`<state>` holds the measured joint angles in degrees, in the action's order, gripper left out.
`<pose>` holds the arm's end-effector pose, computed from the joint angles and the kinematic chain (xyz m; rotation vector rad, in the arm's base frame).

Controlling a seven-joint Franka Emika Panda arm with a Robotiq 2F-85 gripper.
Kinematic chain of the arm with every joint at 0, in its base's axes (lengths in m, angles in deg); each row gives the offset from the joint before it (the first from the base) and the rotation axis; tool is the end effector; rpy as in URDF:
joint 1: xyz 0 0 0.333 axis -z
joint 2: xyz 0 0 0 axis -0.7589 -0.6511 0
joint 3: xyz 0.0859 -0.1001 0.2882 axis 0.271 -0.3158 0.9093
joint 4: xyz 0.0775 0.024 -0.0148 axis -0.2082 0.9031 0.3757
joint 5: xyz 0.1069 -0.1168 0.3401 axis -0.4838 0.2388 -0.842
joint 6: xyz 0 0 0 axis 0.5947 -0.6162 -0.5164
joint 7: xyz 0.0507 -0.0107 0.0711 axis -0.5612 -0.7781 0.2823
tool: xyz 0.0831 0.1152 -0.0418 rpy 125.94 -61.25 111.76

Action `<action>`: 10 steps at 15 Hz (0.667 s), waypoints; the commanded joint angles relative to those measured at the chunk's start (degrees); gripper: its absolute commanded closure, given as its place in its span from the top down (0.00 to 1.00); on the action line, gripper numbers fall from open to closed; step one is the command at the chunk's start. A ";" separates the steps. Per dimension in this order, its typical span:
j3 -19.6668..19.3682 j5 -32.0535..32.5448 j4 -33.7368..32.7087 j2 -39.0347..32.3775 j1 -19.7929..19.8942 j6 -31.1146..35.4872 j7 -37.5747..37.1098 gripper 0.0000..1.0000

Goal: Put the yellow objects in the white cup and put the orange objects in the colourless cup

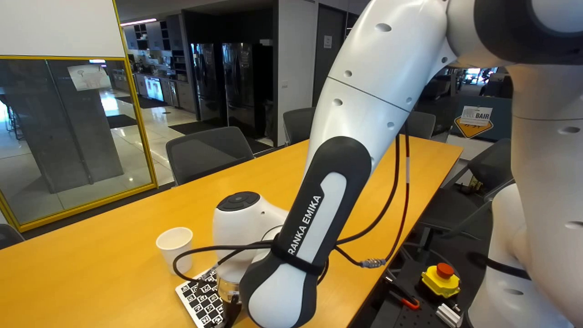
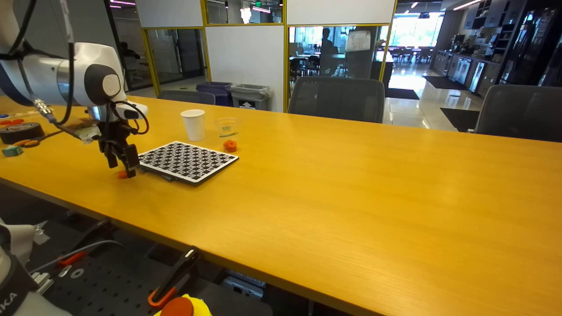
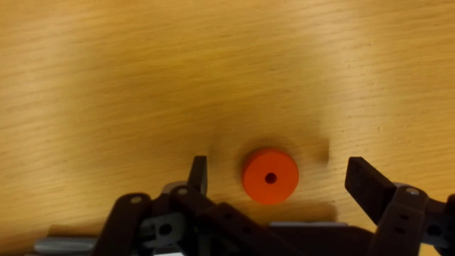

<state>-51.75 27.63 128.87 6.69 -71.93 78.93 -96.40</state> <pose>0.3760 0.2751 0.1478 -3.0728 0.1740 0.0664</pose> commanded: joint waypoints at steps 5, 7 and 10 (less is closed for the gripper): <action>-1.15 -0.80 -0.48 -0.59 -1.52 1.43 -0.67 0.97; -1.46 -0.43 -0.53 -0.66 -1.71 1.39 -0.77 0.73; -1.51 -0.63 -0.66 -0.92 -1.62 1.34 -0.60 0.54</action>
<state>-52.26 27.63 128.84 6.45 -72.27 78.95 -96.52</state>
